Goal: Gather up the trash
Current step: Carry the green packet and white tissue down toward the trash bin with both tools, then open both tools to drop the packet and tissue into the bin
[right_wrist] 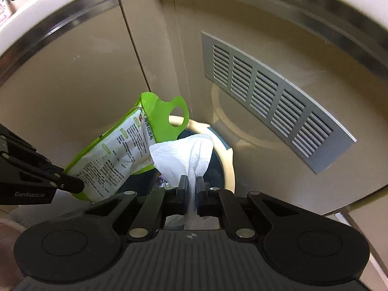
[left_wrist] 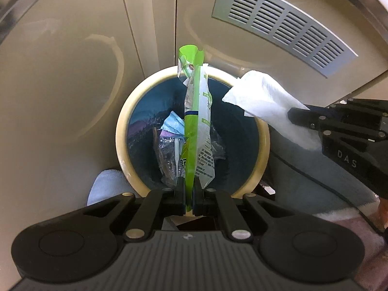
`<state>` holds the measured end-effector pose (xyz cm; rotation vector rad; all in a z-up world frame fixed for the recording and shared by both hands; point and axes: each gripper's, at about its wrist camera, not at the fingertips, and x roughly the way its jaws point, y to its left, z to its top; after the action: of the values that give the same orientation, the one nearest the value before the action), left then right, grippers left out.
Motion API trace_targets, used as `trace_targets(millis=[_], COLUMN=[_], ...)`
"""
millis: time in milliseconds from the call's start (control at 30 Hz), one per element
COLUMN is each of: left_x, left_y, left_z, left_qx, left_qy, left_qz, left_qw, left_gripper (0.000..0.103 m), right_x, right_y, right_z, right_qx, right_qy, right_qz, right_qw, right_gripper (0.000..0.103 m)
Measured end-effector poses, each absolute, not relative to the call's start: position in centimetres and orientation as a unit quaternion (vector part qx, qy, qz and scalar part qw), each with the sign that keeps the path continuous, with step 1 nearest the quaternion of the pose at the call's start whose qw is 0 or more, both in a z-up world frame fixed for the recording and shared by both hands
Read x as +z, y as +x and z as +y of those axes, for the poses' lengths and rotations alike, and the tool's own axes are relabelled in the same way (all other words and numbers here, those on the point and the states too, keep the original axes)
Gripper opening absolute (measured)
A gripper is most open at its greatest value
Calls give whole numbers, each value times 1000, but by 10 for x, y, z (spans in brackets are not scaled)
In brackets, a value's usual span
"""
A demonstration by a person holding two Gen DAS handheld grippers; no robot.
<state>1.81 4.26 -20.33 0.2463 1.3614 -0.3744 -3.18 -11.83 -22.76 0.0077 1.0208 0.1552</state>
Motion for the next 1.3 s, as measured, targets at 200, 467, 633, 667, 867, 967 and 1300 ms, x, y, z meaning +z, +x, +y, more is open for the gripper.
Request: trace_targets(millis=[200,467,633,667,867,967,1300], left_x=[-219,-238,-254,-258,-278,-285,-287], left_y=[29,36,45,47,57,60,76], left_z=[37,34,35,35,32,31,40], left_qx=[-168,-170,-163,-160,-147,-143,-137], left_qy=[117,120,122,122,127,133,86], left_qz=[634,654,668,671,687,691,702], left_qw=[746,727,716,714,700,696,694], left_gripper=[5,5,5,5,5,5,103], right_x=[-241,-259,-270,-272,-279,-285,-279], right_y=[-21,-6,0,1,8,14,13], right_z=[-115,-111,-108,-108,-108,-107,-107], right_qx=[68,61,64,63,54,51,33], right_qy=[13,32,39,41,59,61,68], right_qz=[509,534,552,556,571,573,570], right_qw=[858,843,830,828,817,816,818], right_gripper=[7,7,7,7,7,8,60])
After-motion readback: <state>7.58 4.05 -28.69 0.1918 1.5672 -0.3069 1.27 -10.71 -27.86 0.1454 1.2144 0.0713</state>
